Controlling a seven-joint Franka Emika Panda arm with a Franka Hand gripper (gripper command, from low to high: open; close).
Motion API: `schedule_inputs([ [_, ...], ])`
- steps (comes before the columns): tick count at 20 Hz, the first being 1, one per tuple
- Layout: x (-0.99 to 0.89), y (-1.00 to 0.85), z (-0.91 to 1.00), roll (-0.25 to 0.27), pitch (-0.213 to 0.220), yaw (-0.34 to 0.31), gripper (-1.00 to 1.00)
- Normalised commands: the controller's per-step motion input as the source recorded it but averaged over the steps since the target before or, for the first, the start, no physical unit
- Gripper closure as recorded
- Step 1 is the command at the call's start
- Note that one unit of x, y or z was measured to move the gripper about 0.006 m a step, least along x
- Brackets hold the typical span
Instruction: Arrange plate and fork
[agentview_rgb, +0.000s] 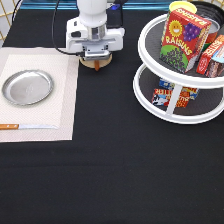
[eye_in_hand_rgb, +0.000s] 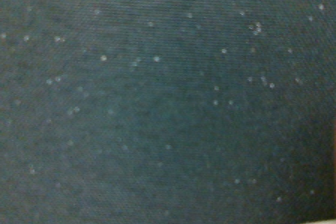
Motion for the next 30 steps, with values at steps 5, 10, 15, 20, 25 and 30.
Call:
schedule_inputs([
  [5,-0.11,0.0,-0.21,-0.02,-0.014,0.0,1.0],
  [10,-0.09,0.0,-0.04,0.005,0.0,0.0,1.0],
  [15,-0.07,-0.08,0.42,0.075,0.0,-0.001,1.0],
  [20,-0.06,-0.2,0.46,0.097,0.0,-0.041,1.0],
  [25,-0.02,-0.41,0.54,0.056,0.0,-0.091,1.0],
  [30,0.07,-0.55,0.26,0.0,-0.018,-0.123,1.0],
])
